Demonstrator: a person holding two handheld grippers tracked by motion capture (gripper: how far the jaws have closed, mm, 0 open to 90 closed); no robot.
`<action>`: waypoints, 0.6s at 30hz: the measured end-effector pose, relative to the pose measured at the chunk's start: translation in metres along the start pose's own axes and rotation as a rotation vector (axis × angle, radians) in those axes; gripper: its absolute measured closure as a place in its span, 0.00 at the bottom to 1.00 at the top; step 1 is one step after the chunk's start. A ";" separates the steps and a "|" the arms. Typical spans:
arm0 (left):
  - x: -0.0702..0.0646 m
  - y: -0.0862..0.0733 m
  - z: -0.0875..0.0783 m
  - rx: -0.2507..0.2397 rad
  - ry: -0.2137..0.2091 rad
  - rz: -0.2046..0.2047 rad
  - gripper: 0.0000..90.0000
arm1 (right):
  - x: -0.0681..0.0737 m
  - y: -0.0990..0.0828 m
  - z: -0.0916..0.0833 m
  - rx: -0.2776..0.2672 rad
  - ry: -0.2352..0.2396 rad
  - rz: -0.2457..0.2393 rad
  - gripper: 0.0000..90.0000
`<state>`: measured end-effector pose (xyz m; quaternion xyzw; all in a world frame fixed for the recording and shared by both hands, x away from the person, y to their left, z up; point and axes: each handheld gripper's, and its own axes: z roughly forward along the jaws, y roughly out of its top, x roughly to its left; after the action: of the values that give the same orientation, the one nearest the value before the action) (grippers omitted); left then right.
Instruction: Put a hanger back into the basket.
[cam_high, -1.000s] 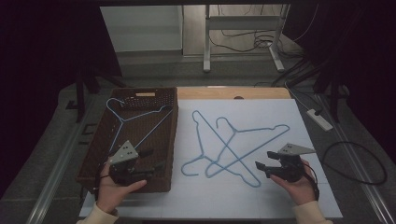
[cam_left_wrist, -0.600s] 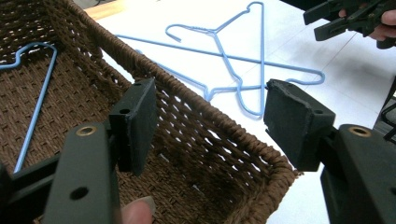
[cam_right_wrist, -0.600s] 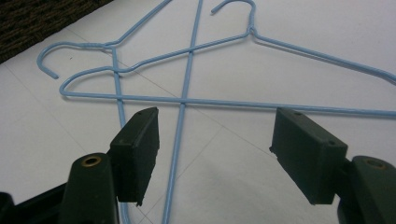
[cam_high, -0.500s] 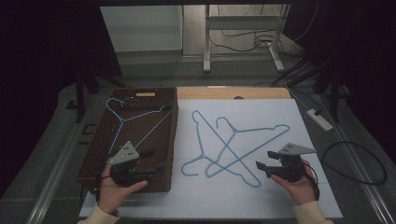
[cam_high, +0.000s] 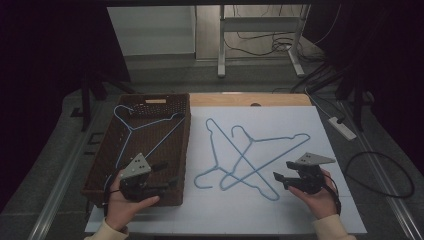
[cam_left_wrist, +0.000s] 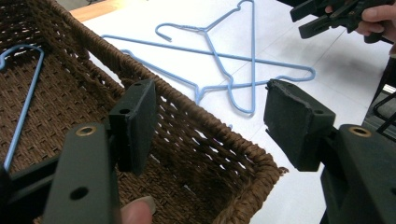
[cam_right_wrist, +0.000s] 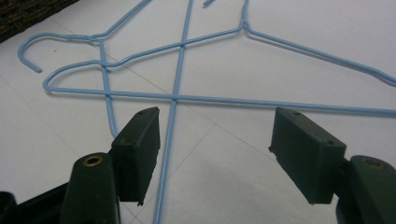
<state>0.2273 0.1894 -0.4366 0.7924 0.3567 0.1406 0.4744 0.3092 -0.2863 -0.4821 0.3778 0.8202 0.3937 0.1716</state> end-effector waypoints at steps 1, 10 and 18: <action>0.000 0.000 0.000 -0.002 -0.003 -0.001 0.40 | 0.000 0.000 0.000 0.001 -0.001 0.000 0.37; -0.001 0.000 -0.001 0.000 -0.013 0.002 0.40 | -0.001 0.004 0.002 0.011 -0.012 -0.005 0.37; -0.002 0.000 -0.004 -0.007 -0.015 0.005 0.40 | -0.017 0.028 0.011 0.097 -0.039 0.017 0.65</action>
<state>0.2232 0.1906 -0.4340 0.7927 0.3507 0.1371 0.4795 0.3401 -0.2819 -0.4670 0.4002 0.8315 0.3477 0.1659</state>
